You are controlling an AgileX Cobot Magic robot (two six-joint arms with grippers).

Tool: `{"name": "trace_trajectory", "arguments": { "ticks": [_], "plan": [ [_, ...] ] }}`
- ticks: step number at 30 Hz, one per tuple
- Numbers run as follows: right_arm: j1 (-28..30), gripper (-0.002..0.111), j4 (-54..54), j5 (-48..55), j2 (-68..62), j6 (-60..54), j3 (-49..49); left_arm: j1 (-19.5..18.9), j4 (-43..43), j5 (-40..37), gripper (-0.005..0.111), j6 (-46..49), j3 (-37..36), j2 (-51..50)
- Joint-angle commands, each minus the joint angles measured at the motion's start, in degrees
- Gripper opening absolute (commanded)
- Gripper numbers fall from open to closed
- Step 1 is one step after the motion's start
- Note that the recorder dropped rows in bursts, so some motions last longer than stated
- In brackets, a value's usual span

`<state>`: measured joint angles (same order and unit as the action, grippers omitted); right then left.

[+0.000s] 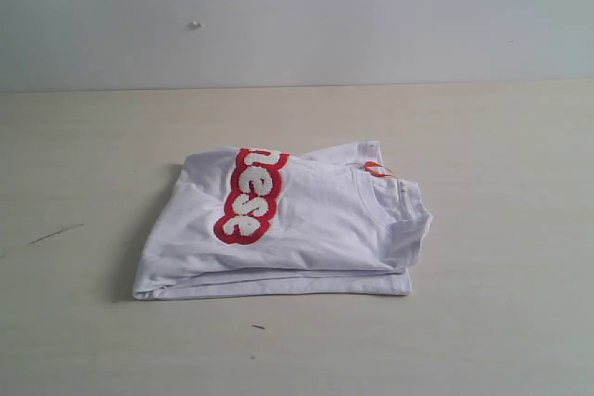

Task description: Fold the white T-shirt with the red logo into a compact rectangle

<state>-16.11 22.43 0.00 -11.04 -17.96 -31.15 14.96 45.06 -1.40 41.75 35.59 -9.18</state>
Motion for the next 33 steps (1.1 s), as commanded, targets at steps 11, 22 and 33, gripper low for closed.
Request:
{"name": "trace_trajectory", "arguments": {
  "ticks": [11,22,33],
  "plan": [
    [-0.07,0.000,0.03,7.13,2.38,1.70,0.55,0.41,0.25,-1.30,0.000,-0.16,-4.94,9.18],
    [-0.18,0.000,0.06,8.08,11.04,3.04,6.22,0.41,1.00,-5.93,0.000,-0.41,-4.94,9.18],
    [-0.18,0.000,0.06,7.09,11.04,3.04,7.91,0.41,1.11,-5.77,0.000,-0.53,-6.43,9.18]
  ]
}}
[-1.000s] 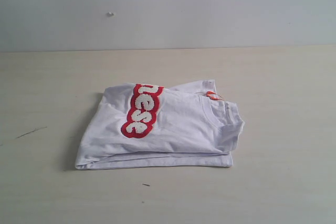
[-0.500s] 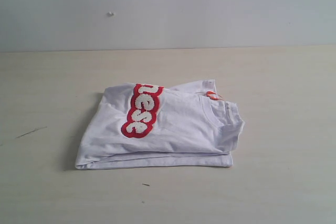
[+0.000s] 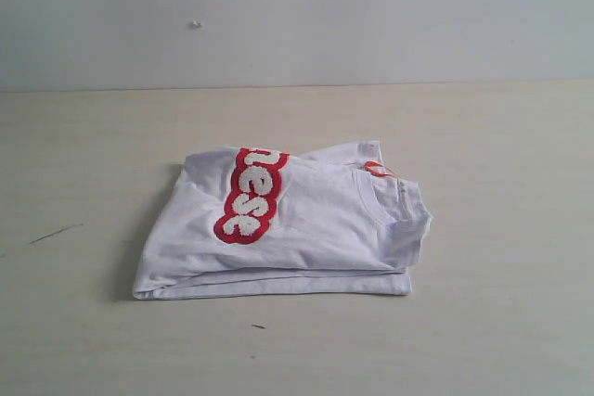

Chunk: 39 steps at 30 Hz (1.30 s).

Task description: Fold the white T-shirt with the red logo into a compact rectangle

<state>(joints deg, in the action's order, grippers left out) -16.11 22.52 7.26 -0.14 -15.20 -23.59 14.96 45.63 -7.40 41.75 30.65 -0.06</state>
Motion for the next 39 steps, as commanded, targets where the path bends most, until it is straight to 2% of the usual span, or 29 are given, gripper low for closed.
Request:
{"name": "trace_trajectory", "arguments": {
  "ticks": [1,6,12,18,23,34,39],
  "plan": [
    [-0.18,0.000,-0.03,0.11,0.14,0.28,0.35,0.41,0.98,0.41,0.000,-0.83,-2.12,0.06],
    [-0.18,0.000,0.63,3.60,0.14,0.52,1.52,0.41,5.41,0.78,0.000,-2.02,-4.70,0.06],
    [-0.18,0.000,2.51,-2.53,0.14,0.52,6.24,0.41,8.01,3.18,0.000,-2.02,-5.82,0.06],
    [-0.18,0.000,3.31,-3.70,0.14,0.40,8.66,0.41,8.11,-1.82,0.000,-1.48,-6.75,0.06],
    [-0.18,0.000,4.49,-4.35,0.14,0.40,8.66,0.41,10.88,3.18,0.000,-1.87,-9.74,0.06],
    [-0.18,0.000,5.81,-3.15,0.14,-0.08,9.40,0.41,10.83,11.92,0.000,-3.05,-16.85,0.06],
    [-0.18,0.000,5.81,-3.69,0.14,-0.08,9.44,0.41,10.93,14.79,0.000,-3.68,-17.16,0.06]
  ]
}}
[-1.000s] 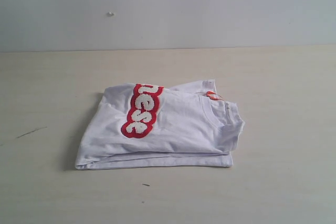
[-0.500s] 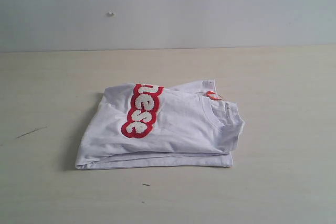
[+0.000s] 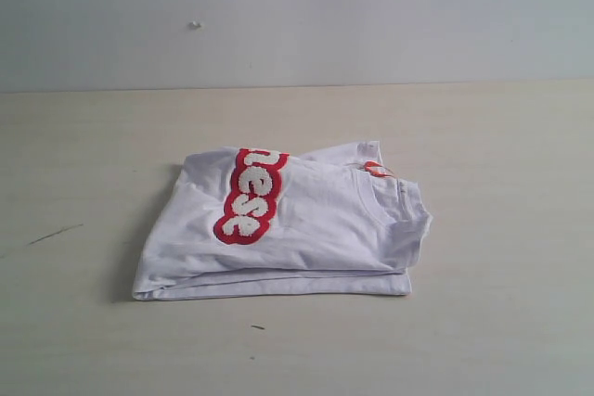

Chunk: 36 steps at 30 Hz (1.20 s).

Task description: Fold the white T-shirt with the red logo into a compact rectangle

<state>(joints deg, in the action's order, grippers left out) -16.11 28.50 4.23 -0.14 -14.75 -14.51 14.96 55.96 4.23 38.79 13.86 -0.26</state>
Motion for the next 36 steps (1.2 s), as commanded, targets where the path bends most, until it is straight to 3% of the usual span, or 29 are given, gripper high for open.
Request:
{"name": "trace_trajectory", "arguments": {
  "ticks": [1,36],
  "plan": [
    [-0.18,0.000,-0.17,-0.66,0.14,-0.54,0.37,0.41,0.60,3.42,0.000,-0.72,-0.36,0.26],
    [-0.18,0.000,-0.17,0.60,0.14,-0.38,0.37,0.41,-1.22,2.27,0.000,-3.25,-0.36,0.26]
  ]
}}
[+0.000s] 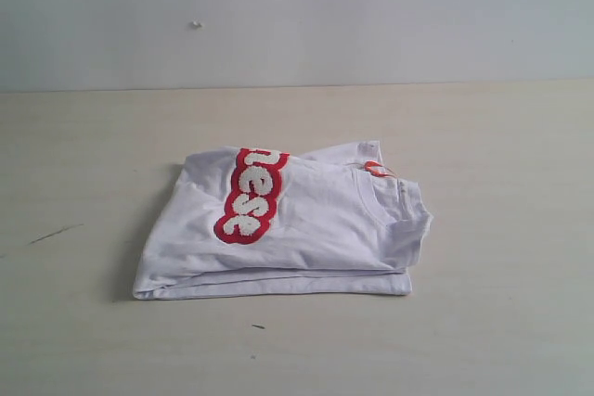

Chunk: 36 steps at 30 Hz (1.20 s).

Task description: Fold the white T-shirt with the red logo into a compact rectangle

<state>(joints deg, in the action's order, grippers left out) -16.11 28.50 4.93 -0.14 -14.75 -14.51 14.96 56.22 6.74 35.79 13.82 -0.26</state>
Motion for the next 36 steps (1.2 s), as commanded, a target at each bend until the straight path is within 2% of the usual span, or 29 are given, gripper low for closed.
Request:
{"name": "trace_trajectory", "arguments": {
  "ticks": [1,4,9,15,19,22,24,30,36],
  "plan": [
    [-0.18,0.000,-0.17,-0.11,0.14,-0.38,0.37,0.41,-2.82,-0.24,0.000,-0.24,-0.33,0.26],
    [-0.18,0.000,-0.17,-0.11,0.14,-0.38,0.37,0.41,-9.34,-0.24,0.000,-0.24,-0.33,0.26],
    [-0.18,0.000,-0.17,-0.11,0.14,-0.38,0.37,0.29,-12.99,-0.36,0.000,0.05,-0.33,0.26],
    [-0.18,0.000,-0.17,-0.11,0.14,-0.38,0.37,0.29,-26.15,0.60,0.000,1.14,-0.33,0.26],
    [-0.18,0.000,-0.05,-0.11,0.14,-0.26,0.37,0.18,-27.42,0.44,0.000,-6.51,-0.33,0.26],
    [-0.18,0.000,-0.05,-0.11,0.14,-0.26,0.37,-0.75,-29.37,-0.06,0.000,-8.19,-0.33,0.26],
    [-0.18,0.000,-0.05,-0.11,0.14,-0.26,0.37,-1.86,-33.42,-1.24,0.000,-12.46,-0.33,0.26],
    [-0.18,0.000,-0.05,-0.11,0.14,-0.26,0.37,-3.80,-54.21,-1.64,0.000,-38.18,-0.33,0.26],
    [-0.18,0.000,-0.05,-0.11,0.14,-0.26,0.37,-4.35,-67.14,-1.43,0.000,-52.82,-1.85,0.26]
  ]
}}
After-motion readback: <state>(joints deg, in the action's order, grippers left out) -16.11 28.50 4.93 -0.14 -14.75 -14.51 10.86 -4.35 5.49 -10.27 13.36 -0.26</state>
